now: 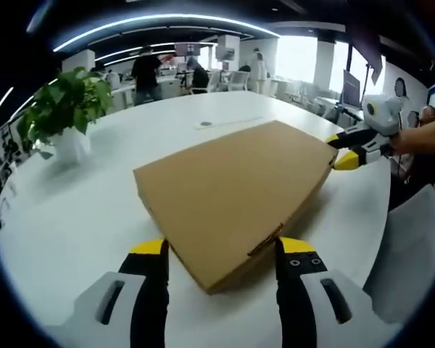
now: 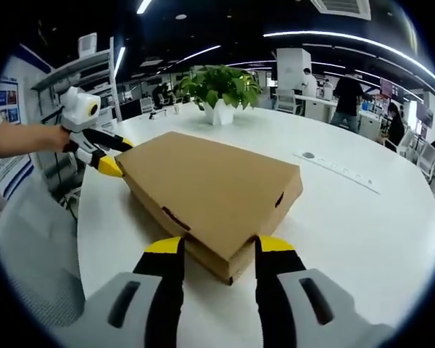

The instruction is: Operate the shoe box by opening the lid, removing the specified soft item, and placing it in the target area until the item is outside and the box remains undamaged.

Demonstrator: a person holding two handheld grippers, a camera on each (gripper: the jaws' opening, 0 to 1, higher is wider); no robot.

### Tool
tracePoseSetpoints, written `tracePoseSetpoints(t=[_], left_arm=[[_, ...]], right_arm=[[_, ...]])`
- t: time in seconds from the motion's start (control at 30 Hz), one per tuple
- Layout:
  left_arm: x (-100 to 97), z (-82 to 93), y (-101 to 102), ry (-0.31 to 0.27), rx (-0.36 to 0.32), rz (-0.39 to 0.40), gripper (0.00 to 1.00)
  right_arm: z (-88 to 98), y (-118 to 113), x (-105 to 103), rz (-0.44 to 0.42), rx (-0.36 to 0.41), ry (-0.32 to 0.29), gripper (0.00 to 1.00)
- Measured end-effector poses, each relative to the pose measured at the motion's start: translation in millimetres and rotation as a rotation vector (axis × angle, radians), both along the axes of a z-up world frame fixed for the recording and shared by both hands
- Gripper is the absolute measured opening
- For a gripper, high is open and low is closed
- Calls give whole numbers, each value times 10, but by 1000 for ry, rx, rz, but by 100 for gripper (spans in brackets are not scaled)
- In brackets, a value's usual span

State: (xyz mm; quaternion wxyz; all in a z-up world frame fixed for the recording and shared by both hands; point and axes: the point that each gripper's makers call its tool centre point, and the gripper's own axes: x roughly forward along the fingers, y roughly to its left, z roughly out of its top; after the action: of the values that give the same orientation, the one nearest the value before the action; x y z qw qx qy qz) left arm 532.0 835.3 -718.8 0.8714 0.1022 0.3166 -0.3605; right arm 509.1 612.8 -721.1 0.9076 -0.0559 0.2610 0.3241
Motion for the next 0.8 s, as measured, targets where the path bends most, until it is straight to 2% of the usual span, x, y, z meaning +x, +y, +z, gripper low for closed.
tracePoseSetpoints(t=[0.23, 0.8], left_arm=[[-16, -5, 125, 15, 18, -35, 59], [-77, -24, 443, 31, 53, -59, 60]], right_arm=[[1, 114, -102, 11, 2, 5, 32], [7, 422, -240, 58, 18, 5, 30]])
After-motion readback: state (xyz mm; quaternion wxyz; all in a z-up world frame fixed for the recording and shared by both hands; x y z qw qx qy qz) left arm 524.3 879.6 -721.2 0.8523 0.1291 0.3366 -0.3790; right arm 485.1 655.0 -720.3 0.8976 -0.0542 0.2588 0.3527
